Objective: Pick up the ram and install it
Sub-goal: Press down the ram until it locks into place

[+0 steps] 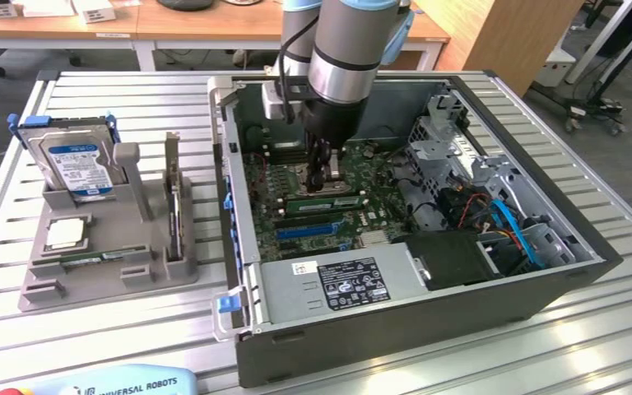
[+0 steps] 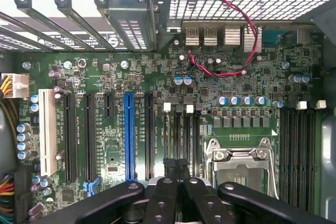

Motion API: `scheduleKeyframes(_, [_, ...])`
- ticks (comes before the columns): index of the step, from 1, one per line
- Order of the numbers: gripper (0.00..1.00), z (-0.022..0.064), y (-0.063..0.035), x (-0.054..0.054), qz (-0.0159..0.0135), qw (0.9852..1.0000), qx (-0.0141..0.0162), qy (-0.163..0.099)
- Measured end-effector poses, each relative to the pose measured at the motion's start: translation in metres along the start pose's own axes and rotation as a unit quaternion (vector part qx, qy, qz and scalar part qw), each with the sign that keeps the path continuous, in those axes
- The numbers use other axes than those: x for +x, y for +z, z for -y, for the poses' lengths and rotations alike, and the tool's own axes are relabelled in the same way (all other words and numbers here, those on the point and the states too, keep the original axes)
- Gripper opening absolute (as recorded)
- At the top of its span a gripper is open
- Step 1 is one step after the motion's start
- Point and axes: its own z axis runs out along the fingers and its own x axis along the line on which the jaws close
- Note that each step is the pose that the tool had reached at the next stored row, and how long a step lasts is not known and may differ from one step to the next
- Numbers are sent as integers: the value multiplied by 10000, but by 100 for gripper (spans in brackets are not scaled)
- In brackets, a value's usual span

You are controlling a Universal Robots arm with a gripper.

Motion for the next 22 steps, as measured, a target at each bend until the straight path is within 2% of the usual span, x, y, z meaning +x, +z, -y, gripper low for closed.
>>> scheduleKeyframes(22, [10, 1, 40, 20, -1, 10000, 0, 0])
